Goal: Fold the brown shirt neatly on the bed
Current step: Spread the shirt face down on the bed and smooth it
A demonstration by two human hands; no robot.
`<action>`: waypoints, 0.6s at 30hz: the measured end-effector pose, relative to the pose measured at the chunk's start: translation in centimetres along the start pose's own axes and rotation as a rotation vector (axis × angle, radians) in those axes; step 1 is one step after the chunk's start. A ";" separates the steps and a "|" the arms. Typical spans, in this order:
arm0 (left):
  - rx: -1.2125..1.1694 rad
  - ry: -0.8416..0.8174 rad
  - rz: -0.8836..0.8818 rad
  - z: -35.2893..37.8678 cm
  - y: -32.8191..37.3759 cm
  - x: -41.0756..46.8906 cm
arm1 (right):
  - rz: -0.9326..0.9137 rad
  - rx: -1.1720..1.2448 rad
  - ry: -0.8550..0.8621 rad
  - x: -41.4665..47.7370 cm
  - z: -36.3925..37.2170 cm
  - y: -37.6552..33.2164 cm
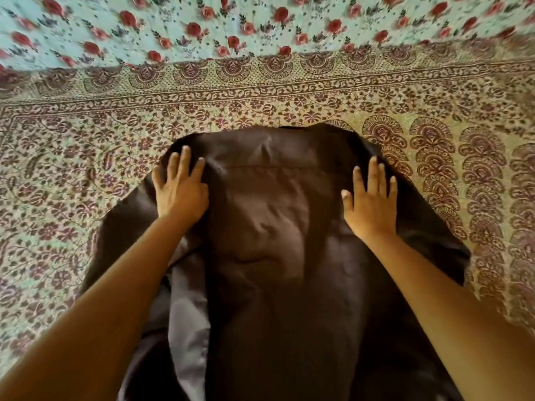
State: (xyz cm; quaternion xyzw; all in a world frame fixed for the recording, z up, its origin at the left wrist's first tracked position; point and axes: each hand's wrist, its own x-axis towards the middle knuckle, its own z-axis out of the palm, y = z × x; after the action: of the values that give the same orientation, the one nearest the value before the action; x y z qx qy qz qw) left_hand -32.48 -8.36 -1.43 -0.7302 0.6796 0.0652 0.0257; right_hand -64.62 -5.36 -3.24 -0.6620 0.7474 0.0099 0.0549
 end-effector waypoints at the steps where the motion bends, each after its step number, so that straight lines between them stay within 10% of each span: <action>1: 0.000 -0.006 0.079 0.4 0.3 -0.9 | -0.015 0.030 -0.031 -1.1 0.4 0.4; 9: 0.126 -0.314 -0.135 0.0 -3.1 -3.6 | 0.096 0.003 -0.315 -3.5 -0.1 5.0; 18: -0.385 -0.030 -0.194 -2.5 2.0 -18.3 | 0.305 0.238 -0.223 -17.9 -0.7 0.7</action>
State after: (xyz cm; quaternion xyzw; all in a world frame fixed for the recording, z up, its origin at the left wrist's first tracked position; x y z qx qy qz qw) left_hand -35.52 9.31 3.49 -0.7826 0.5806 0.2020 -0.0983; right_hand -63.25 12.40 -0.89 -0.5248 0.8242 0.0029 0.2128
